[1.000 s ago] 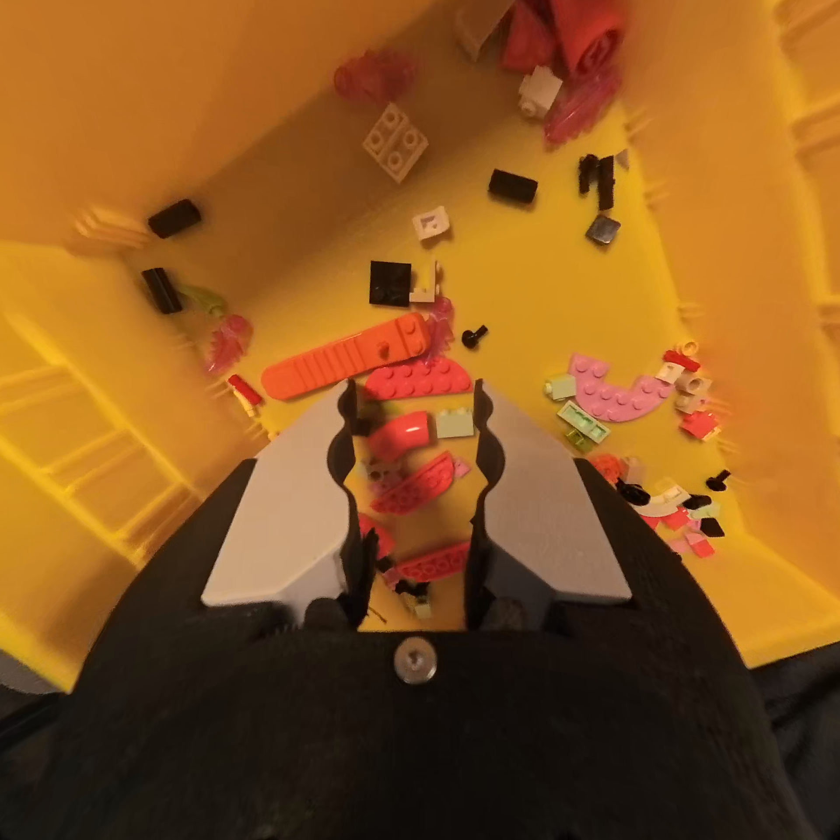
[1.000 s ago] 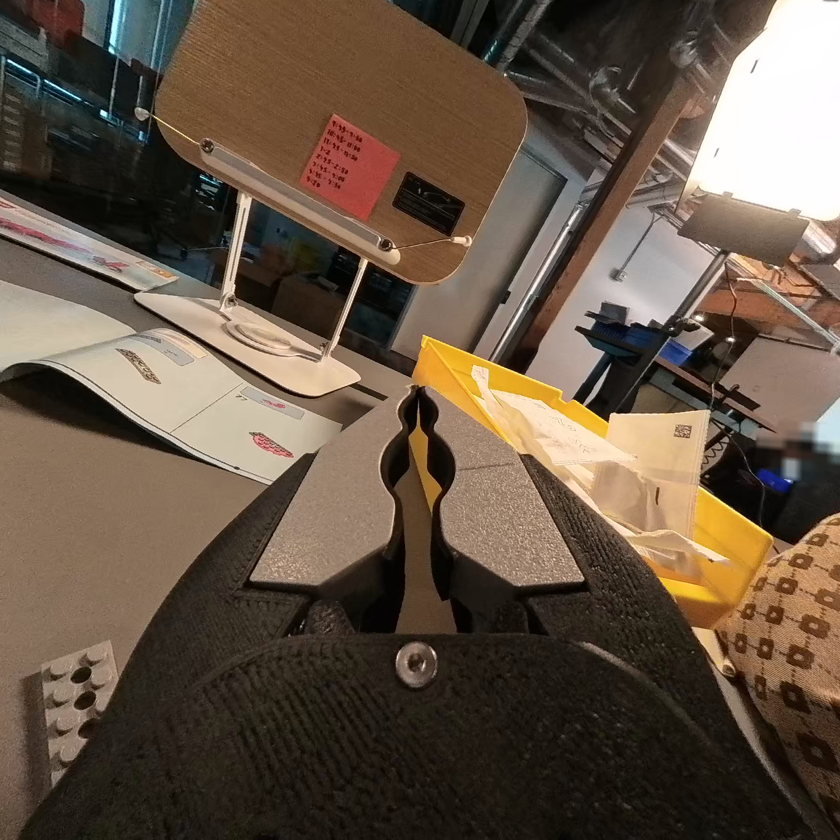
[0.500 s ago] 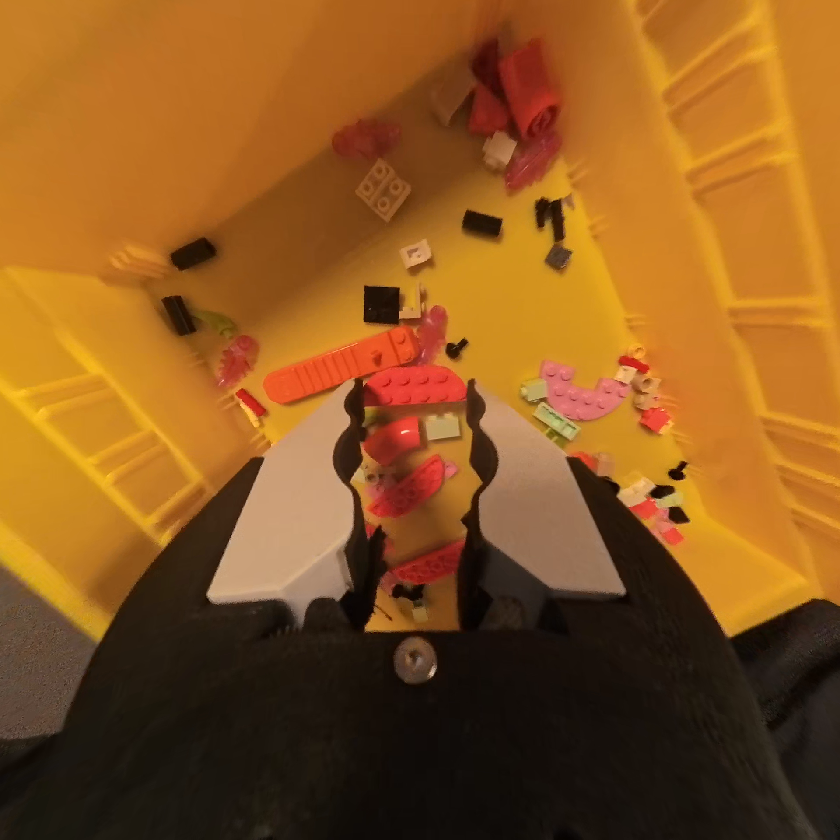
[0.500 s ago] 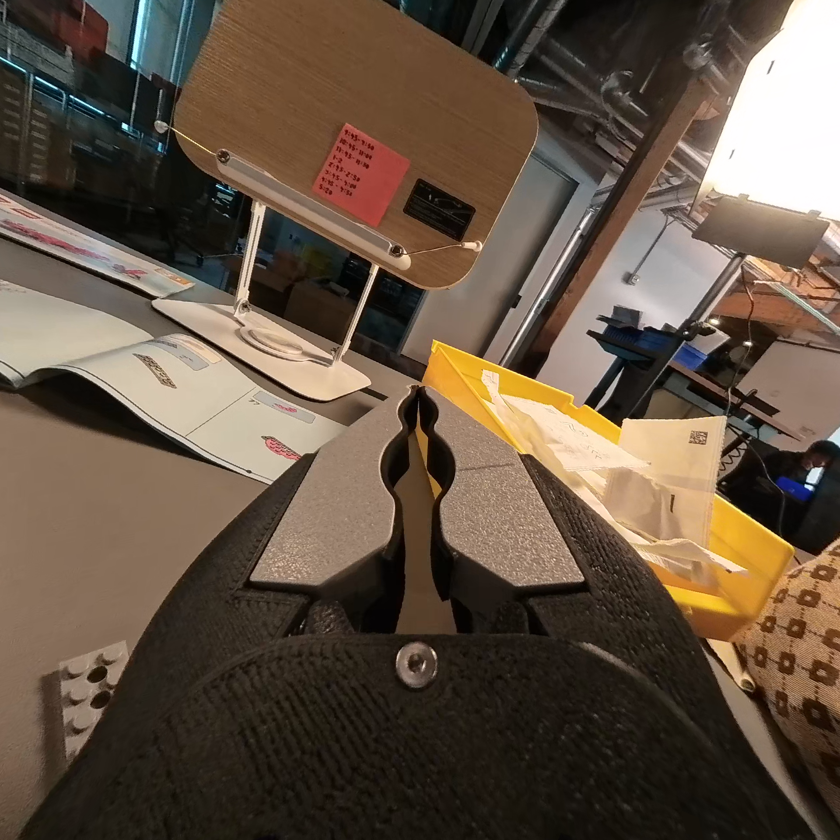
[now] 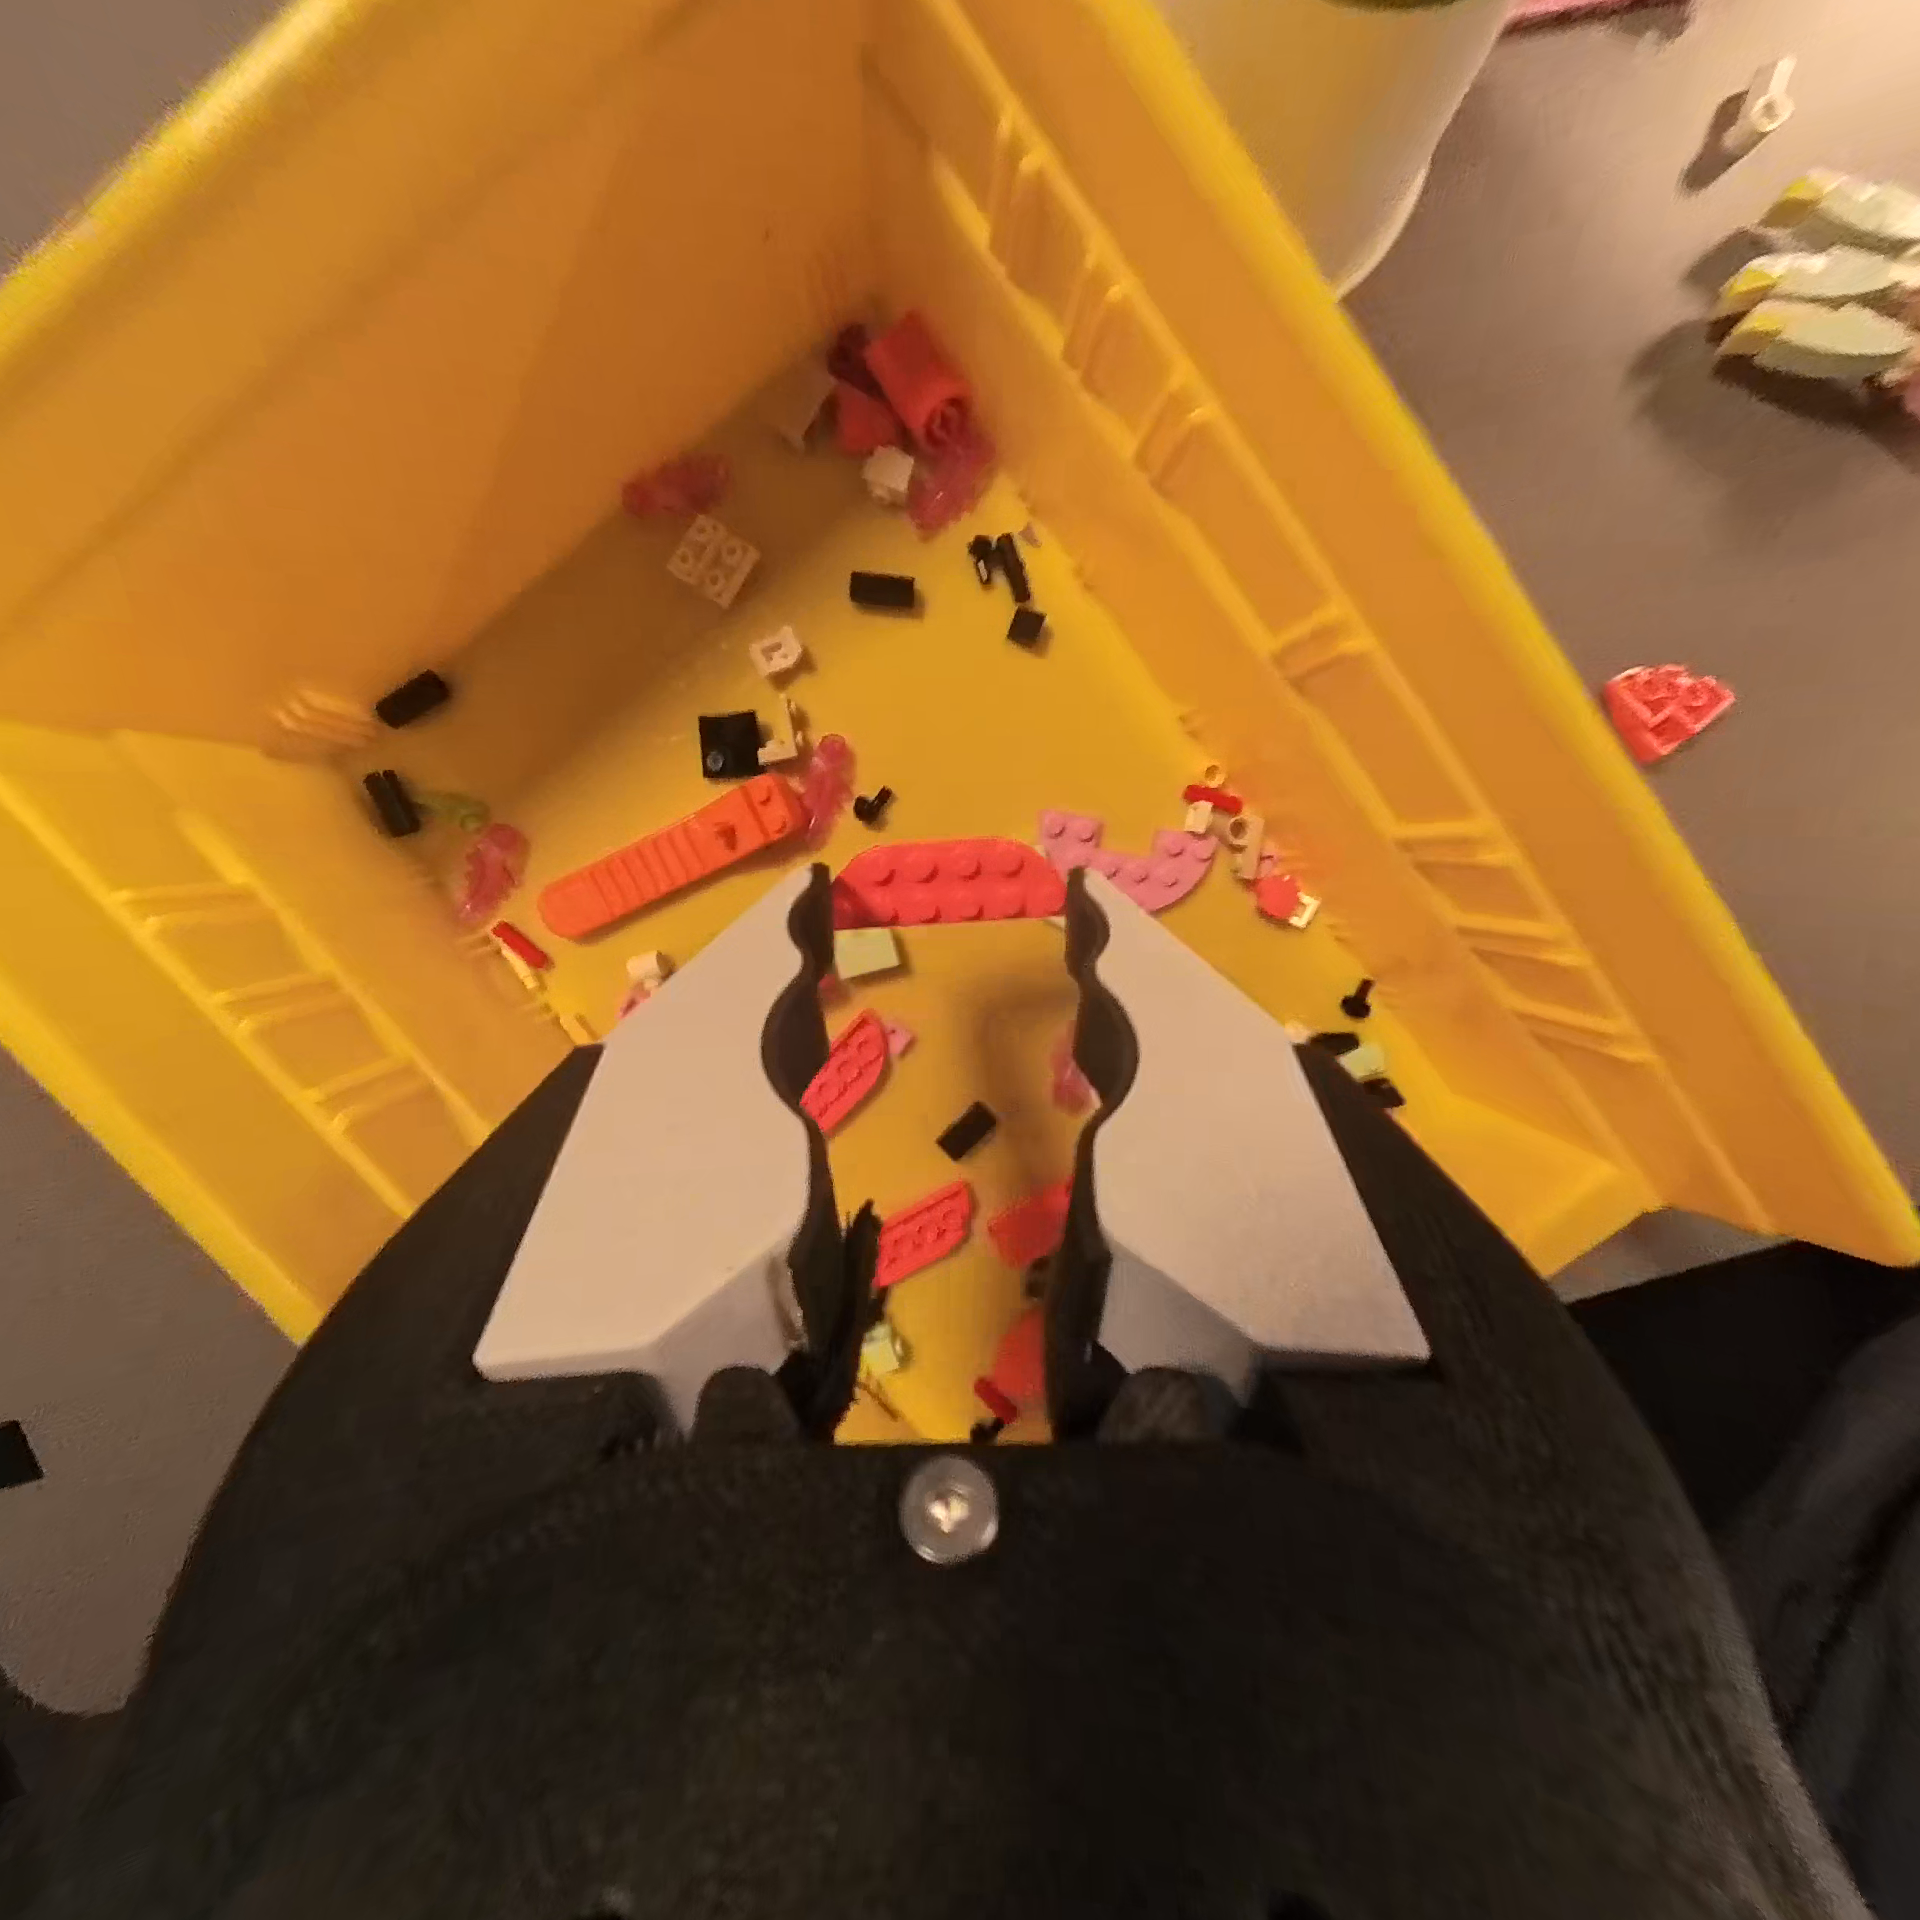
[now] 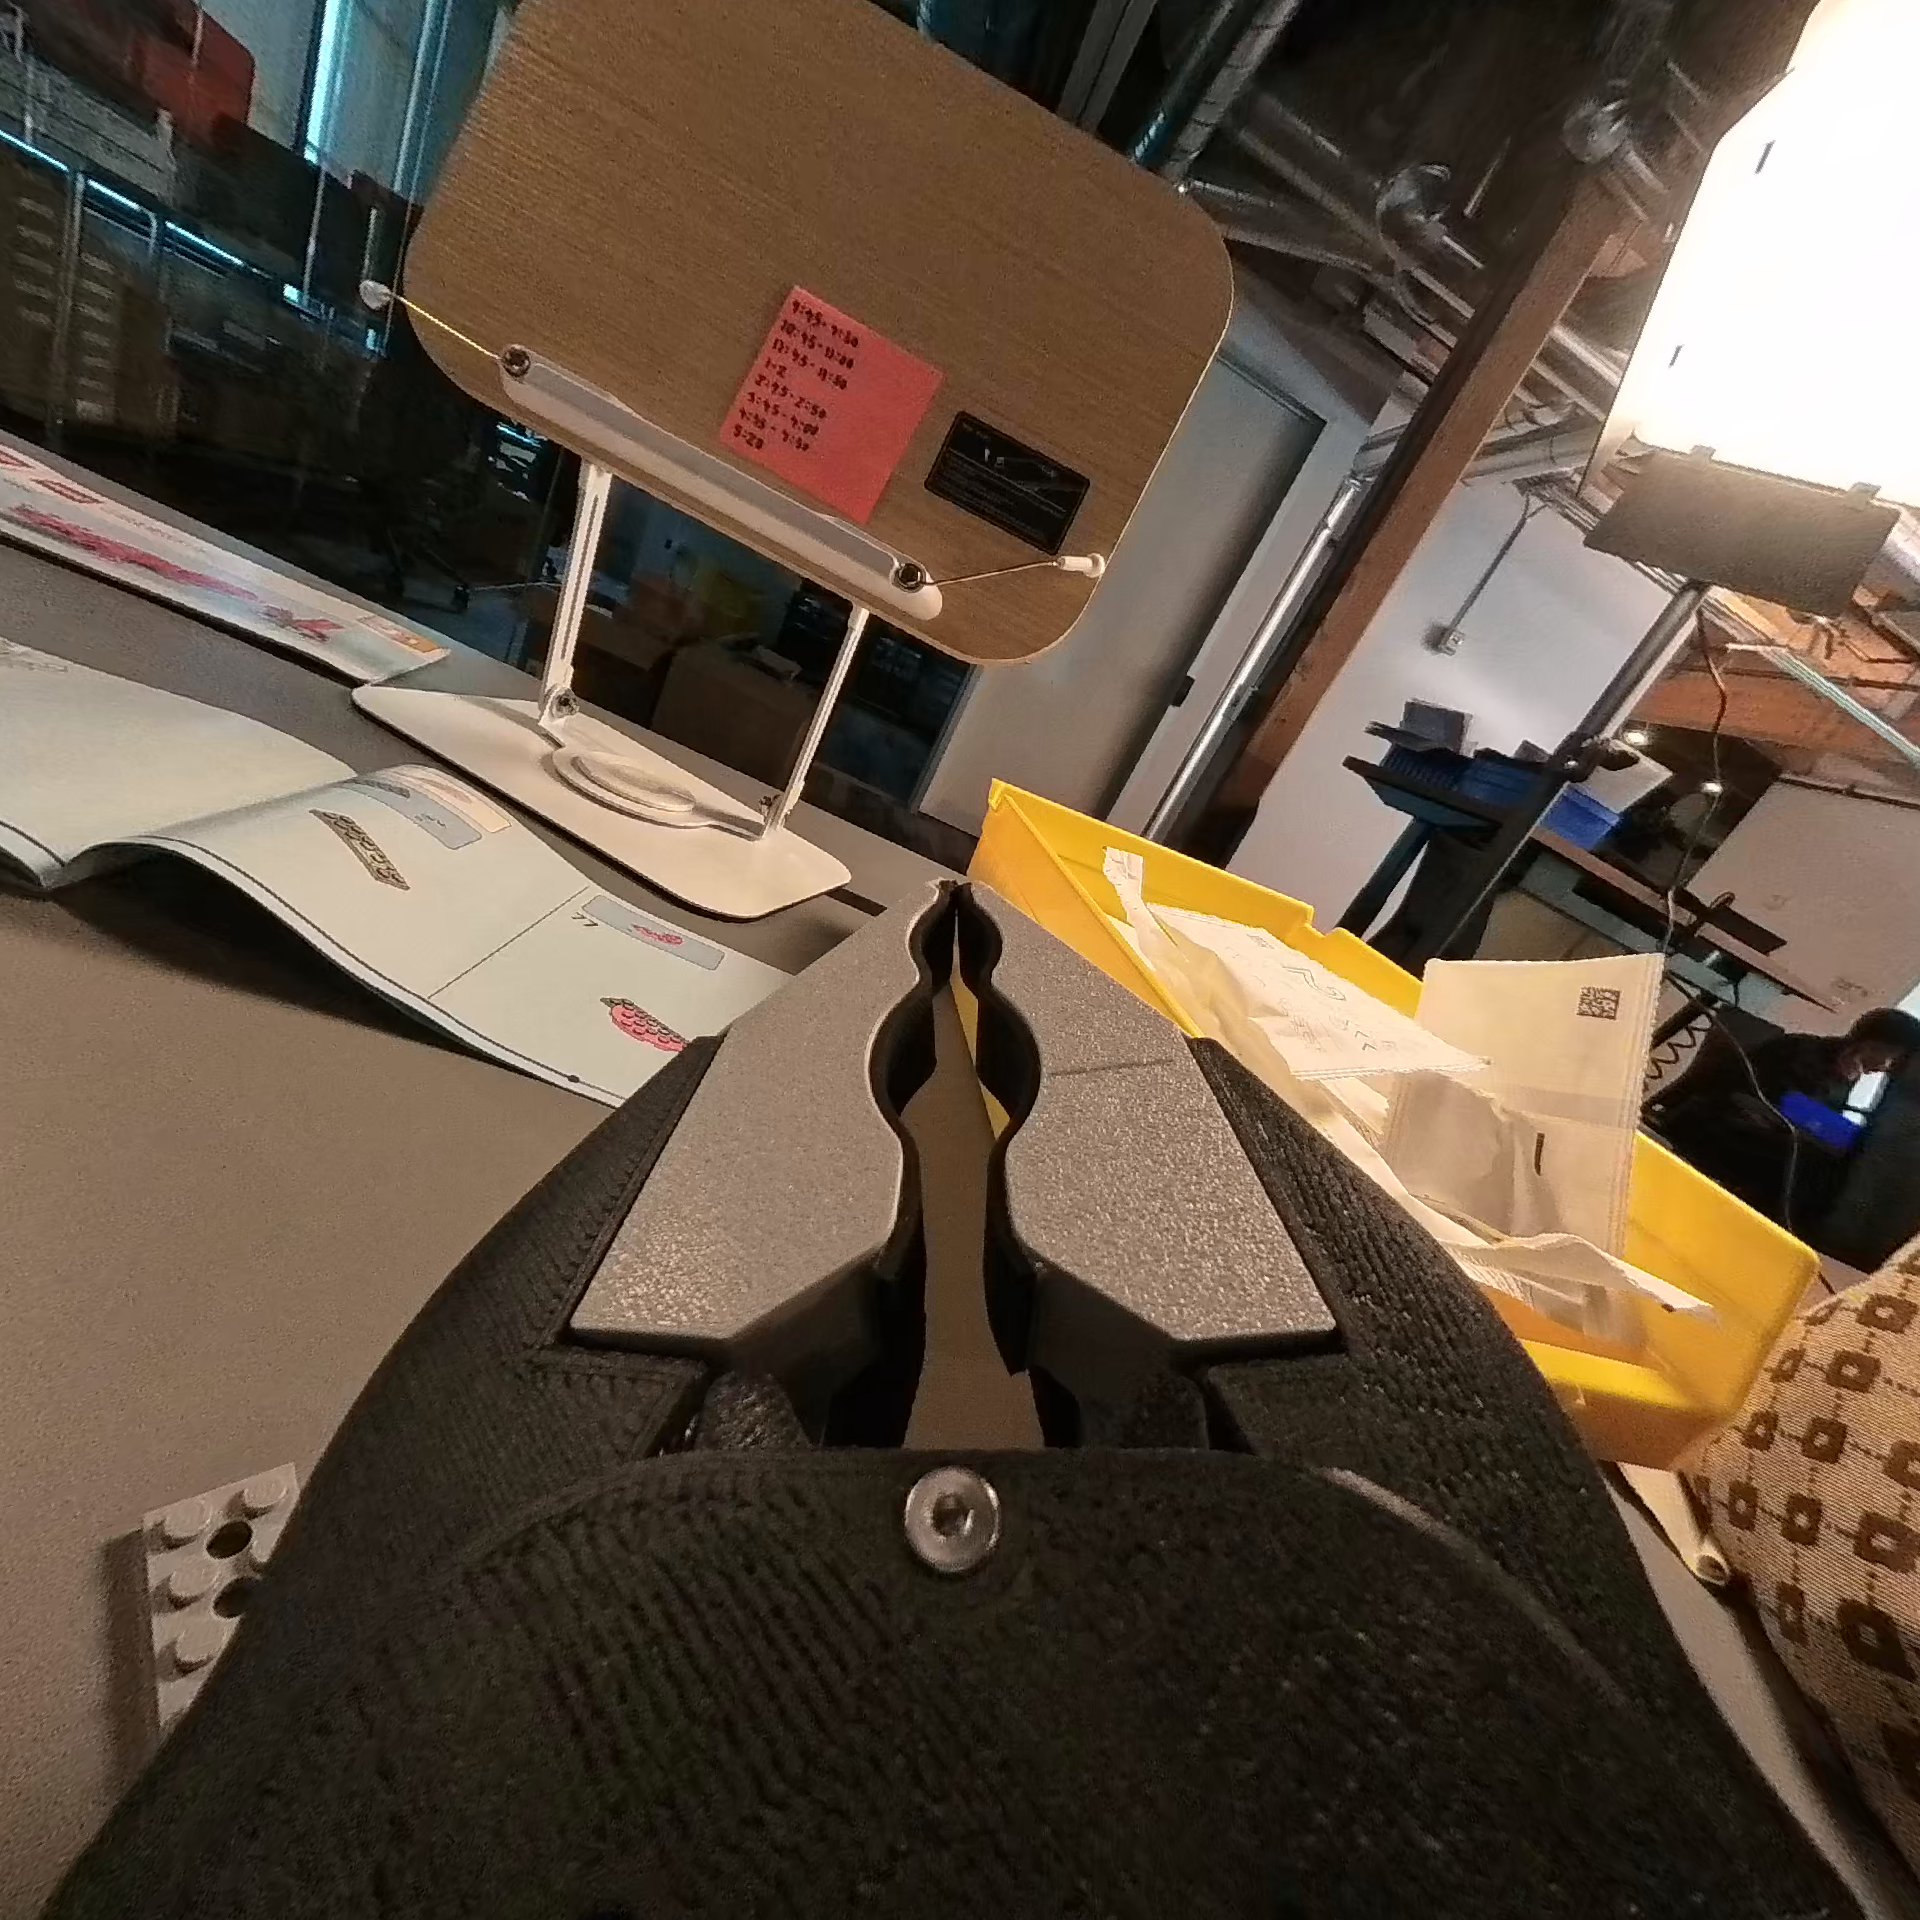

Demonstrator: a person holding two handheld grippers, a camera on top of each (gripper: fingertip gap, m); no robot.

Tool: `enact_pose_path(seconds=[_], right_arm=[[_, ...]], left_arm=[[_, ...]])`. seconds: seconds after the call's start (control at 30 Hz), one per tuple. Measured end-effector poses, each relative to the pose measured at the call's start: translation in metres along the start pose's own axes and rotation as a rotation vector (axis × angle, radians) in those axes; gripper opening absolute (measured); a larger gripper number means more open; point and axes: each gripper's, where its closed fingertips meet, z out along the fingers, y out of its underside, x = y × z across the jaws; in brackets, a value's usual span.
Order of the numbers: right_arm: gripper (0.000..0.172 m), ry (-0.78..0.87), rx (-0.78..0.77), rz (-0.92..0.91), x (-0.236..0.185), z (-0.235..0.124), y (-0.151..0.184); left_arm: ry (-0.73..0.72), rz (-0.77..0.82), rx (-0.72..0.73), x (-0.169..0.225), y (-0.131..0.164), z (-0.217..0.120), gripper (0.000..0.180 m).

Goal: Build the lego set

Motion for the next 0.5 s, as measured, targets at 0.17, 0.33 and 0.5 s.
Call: enact_pose_path(seconds=[0.17, 0.33, 0.5], right_arm=[[0.000, -0.004, 0.000, -0.001, -0.001, 0.000, 0.000], [0.000, -0.005, 0.001, 0.001, -0.001, 0.000, 0.000], [0.000, -0.009, 0.002, 0.000, -0.002, 0.000, 0.000]], left_arm=[[-0.067, 0.097, 0.040, 0.013, -0.013, -0.018, 0.043], [-0.057, 0.126, 0.014, 0.019, -0.010, -0.017, 0.043], [-0.030, 0.096, -0.005, 0.017, -0.005, -0.009, 0.043]])
